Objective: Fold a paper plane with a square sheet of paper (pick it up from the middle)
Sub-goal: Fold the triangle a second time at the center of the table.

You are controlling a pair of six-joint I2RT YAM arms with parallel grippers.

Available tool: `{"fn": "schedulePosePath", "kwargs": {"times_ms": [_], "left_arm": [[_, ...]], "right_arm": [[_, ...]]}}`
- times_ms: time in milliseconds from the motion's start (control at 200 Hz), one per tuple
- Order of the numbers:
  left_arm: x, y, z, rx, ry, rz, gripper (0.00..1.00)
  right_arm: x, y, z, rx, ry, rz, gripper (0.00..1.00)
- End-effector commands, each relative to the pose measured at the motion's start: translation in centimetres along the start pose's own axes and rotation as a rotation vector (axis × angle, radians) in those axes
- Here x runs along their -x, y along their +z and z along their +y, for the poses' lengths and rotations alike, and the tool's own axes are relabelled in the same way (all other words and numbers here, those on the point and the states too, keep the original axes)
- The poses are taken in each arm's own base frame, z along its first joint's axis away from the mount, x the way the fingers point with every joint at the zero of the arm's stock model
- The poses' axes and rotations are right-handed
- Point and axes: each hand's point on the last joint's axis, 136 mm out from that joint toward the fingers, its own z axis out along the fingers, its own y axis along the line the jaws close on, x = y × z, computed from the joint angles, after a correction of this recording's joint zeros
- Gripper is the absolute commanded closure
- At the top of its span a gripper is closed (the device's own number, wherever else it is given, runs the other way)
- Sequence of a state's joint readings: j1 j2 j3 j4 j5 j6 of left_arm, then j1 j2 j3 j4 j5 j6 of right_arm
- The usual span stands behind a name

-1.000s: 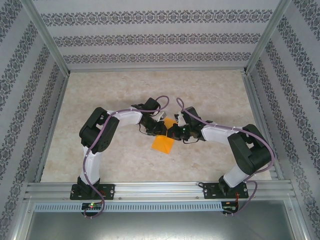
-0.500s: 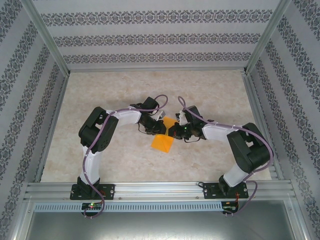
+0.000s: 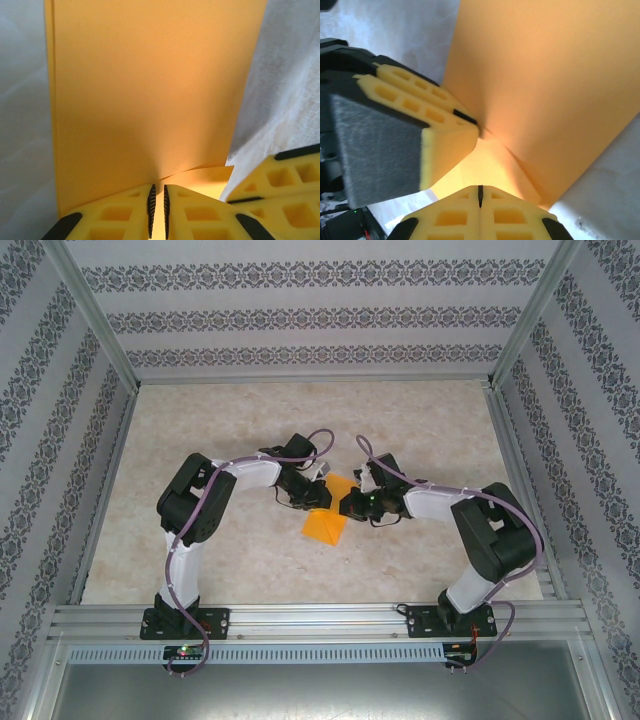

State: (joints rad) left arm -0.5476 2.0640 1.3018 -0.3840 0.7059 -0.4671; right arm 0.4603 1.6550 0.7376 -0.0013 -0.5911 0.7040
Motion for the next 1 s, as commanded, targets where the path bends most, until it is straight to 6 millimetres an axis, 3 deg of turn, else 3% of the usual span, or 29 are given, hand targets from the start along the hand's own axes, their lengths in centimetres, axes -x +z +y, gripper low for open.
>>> {"fn": "schedulePosePath", "kwargs": {"times_ms": [0, 165, 335, 440, 610, 809, 994], "left_arm": [[-1.9, 0.6, 3.2, 0.078, -0.049, 0.055, 0.81], [-2.0, 0.6, 3.3, 0.078, -0.049, 0.058, 0.81], [-2.0, 0.6, 3.4, 0.082, -0.050, 0.063, 0.81], [-2.0, 0.6, 3.6, 0.086, -0.052, 0.065, 0.81], [-2.1, 0.8, 3.9, 0.089, -0.057, 0.074, 0.81], [-2.1, 0.9, 4.0, 0.088, -0.059, 0.082, 0.81], [-2.0, 0.8, 4.0, 0.084, -0.059, 0.084, 0.81]], "right_arm": [[1.0, 0.5, 0.3, -0.002, -0.021, -0.010, 0.97], [1.0, 1.3, -1.4, -0.066, -0.019, 0.002, 0.97], [0.7, 0.7, -3.5, -0.187, -0.034, -0.001, 0.97], [-0.1, 0.2, -3.8, -0.211, -0.046, 0.007, 0.97], [-1.4, -0.6, -2.5, -0.220, -0.088, 0.013, 0.97], [-2.3, 0.2, 1.4, -0.065, -0.098, 0.016, 0.97], [-3.7, 2.3, 1.1, -0.049, -0.083, 0.078, 0.97]]}}
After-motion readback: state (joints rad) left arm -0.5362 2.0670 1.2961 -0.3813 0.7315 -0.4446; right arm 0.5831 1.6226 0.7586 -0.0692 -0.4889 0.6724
